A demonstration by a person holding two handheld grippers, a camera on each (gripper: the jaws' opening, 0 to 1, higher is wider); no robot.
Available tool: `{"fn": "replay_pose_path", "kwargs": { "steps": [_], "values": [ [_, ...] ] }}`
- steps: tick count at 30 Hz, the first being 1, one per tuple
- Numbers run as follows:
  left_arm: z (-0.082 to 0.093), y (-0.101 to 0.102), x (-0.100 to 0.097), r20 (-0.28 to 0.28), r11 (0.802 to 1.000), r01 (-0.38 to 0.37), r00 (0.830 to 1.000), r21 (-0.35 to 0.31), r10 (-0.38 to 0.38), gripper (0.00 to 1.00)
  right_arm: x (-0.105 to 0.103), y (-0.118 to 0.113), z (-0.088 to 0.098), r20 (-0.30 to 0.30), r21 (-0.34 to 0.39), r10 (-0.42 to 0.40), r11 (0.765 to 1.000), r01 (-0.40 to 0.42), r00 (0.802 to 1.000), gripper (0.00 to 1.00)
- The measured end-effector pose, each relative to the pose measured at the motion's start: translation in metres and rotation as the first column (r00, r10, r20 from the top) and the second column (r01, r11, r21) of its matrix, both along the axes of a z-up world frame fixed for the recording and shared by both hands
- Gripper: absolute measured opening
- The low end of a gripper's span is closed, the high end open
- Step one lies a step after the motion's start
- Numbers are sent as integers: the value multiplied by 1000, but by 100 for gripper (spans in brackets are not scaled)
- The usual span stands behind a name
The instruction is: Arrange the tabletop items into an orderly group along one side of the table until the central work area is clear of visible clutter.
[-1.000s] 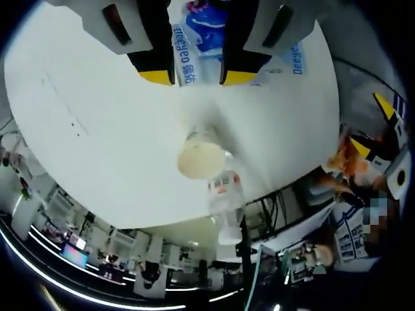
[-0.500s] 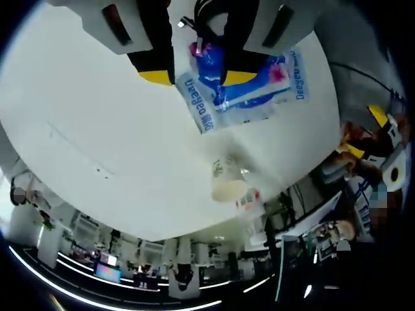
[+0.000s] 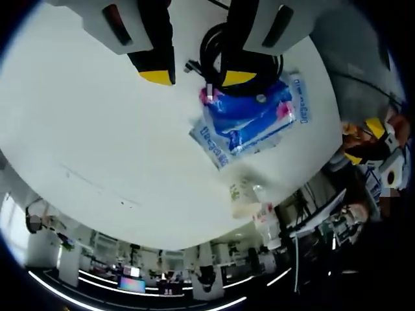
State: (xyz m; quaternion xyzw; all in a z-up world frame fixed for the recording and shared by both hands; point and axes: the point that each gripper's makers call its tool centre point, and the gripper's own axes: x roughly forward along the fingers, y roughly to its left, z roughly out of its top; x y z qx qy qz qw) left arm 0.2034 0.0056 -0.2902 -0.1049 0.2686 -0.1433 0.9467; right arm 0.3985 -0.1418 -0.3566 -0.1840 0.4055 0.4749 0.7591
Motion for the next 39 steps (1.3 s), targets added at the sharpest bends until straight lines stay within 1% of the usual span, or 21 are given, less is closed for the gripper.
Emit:
{"fn": "replay_pose_path", "kwargs": {
  "steps": [3, 5, 8, 9, 12, 13, 16, 18, 21, 25, 28, 31, 32, 35, 38, 39],
  "values": [
    [0, -2, 1, -2, 1000, 2, 1000, -4, -2, 44, -5, -7, -2, -2, 0, -16, 1000, 16, 1000, 26],
    [-1, -5, 3, -5, 1000, 6, 1000, -9, -6, 44, -1, -10, -5, -8, 4, -24, 1000, 24, 1000, 26],
    [-4, -6, 5, -14, 1000, 10, 1000, -11, -10, 44, -1, -15, -7, -12, 7, -38, 999, 38, 999, 26],
    [-5, -7, 6, -15, 1000, 11, 1000, -14, -11, 44, 1, -16, -11, -15, 9, -43, 999, 44, 999, 26],
    [-7, -9, 8, -19, 1000, 15, 1000, -16, -15, 44, -2, -18, -13, -22, 12, -50, 999, 50, 999, 26],
    [-9, -10, 9, -21, 1000, 16, 1000, -18, -17, 44, 0, -20, -15, -26, 9, -50, 999, 50, 998, 26],
    [-14, -12, 12, -27, 999, 18, 999, -28, -19, 43, -3, -24, -17, -35, 7, -49, 999, 50, 998, 26],
    [-15, -20, 14, -35, 998, 26, 999, -56, -28, 43, -4, -26, -20, -44, 8, -54, 998, 55, 998, 26],
    [-19, -32, 19, -42, 997, 50, 998, -66, -53, 42, -5, -32, -23, -51, 10, -59, 998, 60, 997, 25],
    [-19, -48, 28, -43, 994, 76, 996, -84, -80, 41, -13, -34, -25, -71, 16, -72, 997, 74, 995, 25],
    [-20, -61, 34, -48, 991, 98, 994, -92, -102, 41, -17, -41, -26, -81, 21, -82, 996, 84, 993, 24],
    [-21, -76, 41, -50, 986, 136, 989, -92, -141, 40, -26, -43, -29, -96, 24, -93, 995, 96, 991, 24],
    [-22, -81, 44, -53, 983, 162, 985, -86, -167, 40, -27, -44, -30, -99, 26, -98, 995, 101, 990, 24],
    [-24, -96, 51, -58, 977, 200, 977, -79, -205, 40, -35, -46, -31, -121, 38, -119, 992, 124, 986, 23],
    [-29, -108, 60, -65, 971, 230, 970, -66, -234, 39, -42, -48, -32, -146, 60, -173, 981, 183, 974, 23],
    [-30, -110, 63, -69, 970, 231, 969, -70, -236, 39, -43, -47, -35, -158, 75, -187, 977, 201, 970, 22]
  ]
}}
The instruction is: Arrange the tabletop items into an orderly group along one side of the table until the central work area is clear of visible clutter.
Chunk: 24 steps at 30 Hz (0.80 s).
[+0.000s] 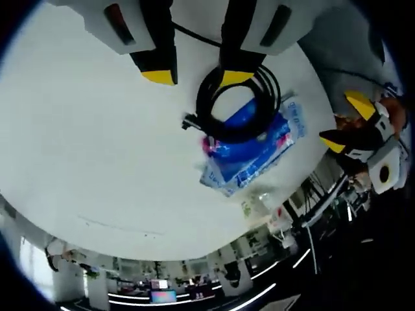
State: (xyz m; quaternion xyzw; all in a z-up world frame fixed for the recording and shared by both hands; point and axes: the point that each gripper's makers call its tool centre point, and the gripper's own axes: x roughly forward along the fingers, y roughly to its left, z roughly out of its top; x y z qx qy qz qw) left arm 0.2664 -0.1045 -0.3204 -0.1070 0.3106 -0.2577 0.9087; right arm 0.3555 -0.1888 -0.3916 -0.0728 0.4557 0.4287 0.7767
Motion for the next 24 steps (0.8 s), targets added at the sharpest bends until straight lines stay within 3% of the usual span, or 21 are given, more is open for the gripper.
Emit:
{"fn": "replay_pose_path", "kwargs": {
  "steps": [2, 6, 17, 21, 24],
  "values": [
    [-5, 0, 6, -11, 1000, -4, 1000, 1, 4, 39, -5, -2, -3, -8, 3, -11, 1000, 11, 1000, 22],
    [-13, 0, 17, -29, 1000, -16, 999, 0, 16, 39, -11, -1, -5, -59, 65, -115, 991, 119, 992, 22],
    [-34, 0, 52, -63, 998, -60, 996, 24, 62, 36, -21, 6, -4, -98, 95, -166, 980, 175, 981, 21],
    [-41, 1, 55, -91, 996, -72, 993, 47, 76, 34, -22, 10, -2, -104, 98, -168, 979, 178, 980, 21],
    [-50, 5, 60, -107, 995, -76, 991, 67, 83, 32, -12, 13, -8, -114, 97, -167, 979, 179, 979, 20]
  ]
}}
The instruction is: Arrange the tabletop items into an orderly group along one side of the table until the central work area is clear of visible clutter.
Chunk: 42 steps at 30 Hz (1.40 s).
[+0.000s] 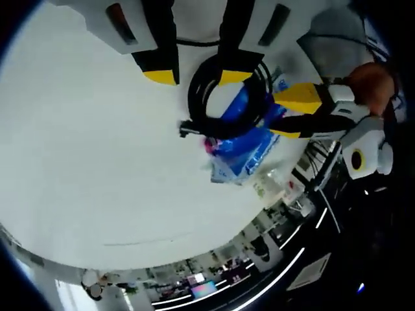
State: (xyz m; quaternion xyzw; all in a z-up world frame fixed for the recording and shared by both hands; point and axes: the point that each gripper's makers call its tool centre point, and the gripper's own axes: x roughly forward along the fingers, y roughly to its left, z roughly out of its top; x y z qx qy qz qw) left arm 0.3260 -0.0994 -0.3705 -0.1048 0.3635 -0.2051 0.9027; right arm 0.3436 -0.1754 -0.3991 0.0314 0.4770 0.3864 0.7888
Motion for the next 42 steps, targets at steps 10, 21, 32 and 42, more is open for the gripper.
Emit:
{"fn": "replay_pose_path", "kwargs": {
  "steps": [10, 21, 32, 42],
  "values": [
    [-16, -2, 4, -56, 997, 8, 998, 75, -4, 23, 2, 7, -8, -19, -4, 9, 1000, -9, 1000, 16],
    [-23, 6, 1, -103, 992, 2, 995, 127, 11, 4, 4, 2, -9, -26, -18, 13, 1000, -14, 1000, 7],
    [-18, -2, 7, -94, 992, 22, 996, 123, -10, 4, 11, -11, -1, -19, 17, -15, 1000, 15, 1000, 4],
    [-11, -16, 9, -97, 994, 36, 995, 99, -26, 3, 11, -20, 5, -8, 27, -38, 999, 38, 999, 3]
  ]
}}
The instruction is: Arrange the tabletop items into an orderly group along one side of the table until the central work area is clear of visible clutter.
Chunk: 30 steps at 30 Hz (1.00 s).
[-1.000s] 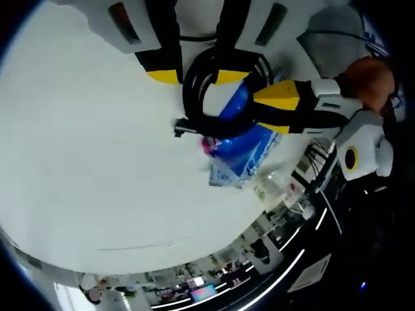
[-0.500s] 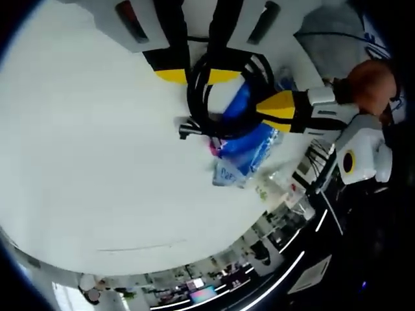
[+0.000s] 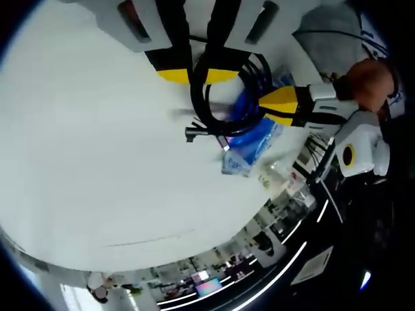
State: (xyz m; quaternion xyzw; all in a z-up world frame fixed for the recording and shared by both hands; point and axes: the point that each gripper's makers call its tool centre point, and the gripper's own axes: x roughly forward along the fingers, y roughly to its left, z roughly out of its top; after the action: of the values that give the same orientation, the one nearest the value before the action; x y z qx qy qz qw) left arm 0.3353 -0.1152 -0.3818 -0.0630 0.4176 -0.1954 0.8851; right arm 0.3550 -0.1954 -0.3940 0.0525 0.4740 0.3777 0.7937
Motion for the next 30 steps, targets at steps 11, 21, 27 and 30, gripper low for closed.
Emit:
{"fn": "replay_pose_path", "kwargs": {
  "steps": [11, 21, 27, 30],
  "values": [
    [5, -15, 0, 4, 1000, 27, 1000, 4, -27, 3, 1, -13, 6, 10, -3, 8, 1000, -8, 1000, 3],
    [11, -31, 8, 17, 999, 51, 999, -10, -51, 4, 9, -31, 15, 27, 0, 1, 1000, -1, 1000, 2],
    [12, -34, 14, 21, 998, 54, 998, -8, -54, 4, 16, -35, 16, 36, -9, 6, 1000, -6, 999, 2],
    [12, -33, 16, 19, 999, 44, 999, -15, -44, 4, 18, -35, 15, 36, -10, 9, 1000, -8, 999, 2]
  ]
}}
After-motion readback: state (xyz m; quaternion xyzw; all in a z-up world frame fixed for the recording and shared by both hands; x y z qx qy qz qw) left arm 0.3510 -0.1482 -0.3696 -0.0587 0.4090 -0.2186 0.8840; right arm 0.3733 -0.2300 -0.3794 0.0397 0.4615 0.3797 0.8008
